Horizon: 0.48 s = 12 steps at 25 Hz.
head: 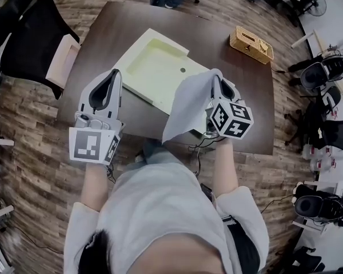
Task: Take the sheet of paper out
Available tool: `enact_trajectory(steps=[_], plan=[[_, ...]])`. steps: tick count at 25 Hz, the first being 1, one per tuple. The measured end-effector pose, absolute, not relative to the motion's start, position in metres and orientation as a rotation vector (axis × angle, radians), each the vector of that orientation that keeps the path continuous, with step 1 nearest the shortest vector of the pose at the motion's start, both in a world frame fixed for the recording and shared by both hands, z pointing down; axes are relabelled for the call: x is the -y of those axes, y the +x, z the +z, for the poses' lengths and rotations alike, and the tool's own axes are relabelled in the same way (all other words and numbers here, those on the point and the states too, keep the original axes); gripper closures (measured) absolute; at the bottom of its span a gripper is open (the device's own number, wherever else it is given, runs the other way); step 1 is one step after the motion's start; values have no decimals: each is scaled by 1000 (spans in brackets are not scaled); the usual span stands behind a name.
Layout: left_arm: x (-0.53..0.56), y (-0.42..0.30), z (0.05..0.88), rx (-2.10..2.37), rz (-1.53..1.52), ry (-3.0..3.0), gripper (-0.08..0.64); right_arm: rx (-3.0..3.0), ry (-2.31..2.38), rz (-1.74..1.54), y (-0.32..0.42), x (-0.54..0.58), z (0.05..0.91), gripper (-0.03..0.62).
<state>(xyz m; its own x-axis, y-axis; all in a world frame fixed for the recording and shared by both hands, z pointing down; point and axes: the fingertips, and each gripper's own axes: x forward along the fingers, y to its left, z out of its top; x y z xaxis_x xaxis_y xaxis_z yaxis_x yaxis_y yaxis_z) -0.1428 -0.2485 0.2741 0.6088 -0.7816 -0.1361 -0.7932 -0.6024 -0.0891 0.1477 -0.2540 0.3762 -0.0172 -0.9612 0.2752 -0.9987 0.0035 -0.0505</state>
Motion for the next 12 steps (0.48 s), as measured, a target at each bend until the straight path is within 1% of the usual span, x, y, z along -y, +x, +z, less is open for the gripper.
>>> enact_trajectory(steps=[12], plan=[[240,-151,265,-1335,164,-2663,551,2180,2063,109,116,250,326,578]])
